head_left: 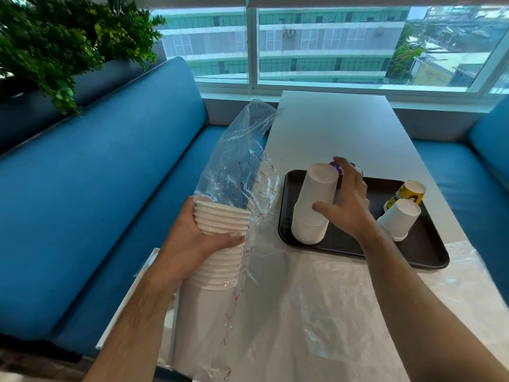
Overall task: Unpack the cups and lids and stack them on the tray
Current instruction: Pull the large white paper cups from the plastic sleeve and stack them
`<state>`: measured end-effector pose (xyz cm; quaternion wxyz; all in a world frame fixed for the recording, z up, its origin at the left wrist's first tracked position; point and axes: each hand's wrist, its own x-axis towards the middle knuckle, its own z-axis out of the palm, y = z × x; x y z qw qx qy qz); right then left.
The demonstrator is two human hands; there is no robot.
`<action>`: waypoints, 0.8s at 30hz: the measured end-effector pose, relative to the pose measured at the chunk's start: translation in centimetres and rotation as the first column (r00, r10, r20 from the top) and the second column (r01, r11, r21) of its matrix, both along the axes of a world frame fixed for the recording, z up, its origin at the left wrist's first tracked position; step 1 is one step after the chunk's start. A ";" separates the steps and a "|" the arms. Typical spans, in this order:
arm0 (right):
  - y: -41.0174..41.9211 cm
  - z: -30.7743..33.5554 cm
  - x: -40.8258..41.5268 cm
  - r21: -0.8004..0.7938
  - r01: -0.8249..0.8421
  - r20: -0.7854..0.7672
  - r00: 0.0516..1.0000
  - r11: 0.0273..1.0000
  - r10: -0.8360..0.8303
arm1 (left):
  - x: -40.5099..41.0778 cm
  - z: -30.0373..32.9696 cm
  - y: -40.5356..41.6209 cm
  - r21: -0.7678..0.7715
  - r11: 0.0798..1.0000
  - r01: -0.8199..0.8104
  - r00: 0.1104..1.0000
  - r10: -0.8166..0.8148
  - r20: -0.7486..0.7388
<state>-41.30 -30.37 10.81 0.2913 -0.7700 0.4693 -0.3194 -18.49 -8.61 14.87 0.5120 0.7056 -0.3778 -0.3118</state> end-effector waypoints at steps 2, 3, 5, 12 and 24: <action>0.9 1.3 0.3 -0.105 0.067 0.090 0.994 0.992 -0.057 | -0.1 0.0 -0.3 -0.004 1.000 -0.014 1.000 0.014 -0.001; 1.3 2.0 0.5 -0.133 0.066 0.156 0.987 0.989 -0.045 | -0.1 0.0 -0.4 -0.004 1.000 -0.029 1.000 0.029 -0.001; 2.0 3.5 1.0 -0.151 0.038 0.255 0.967 0.988 0.002 | -0.2 0.2 -0.6 0.005 0.998 -0.062 0.998 0.062 0.000; 6.8 6.9 3.0 0.041 -0.426 0.248 0.881 0.904 0.404 | -1.0 1.0 -0.7 -0.003 0.997 -0.071 0.997 0.071 0.026; 8.2 5.2 6.2 0.073 -0.621 0.294 0.761 0.780 0.578 | -1.9 0.6 -0.7 -0.042 0.993 -0.115 0.992 0.117 0.048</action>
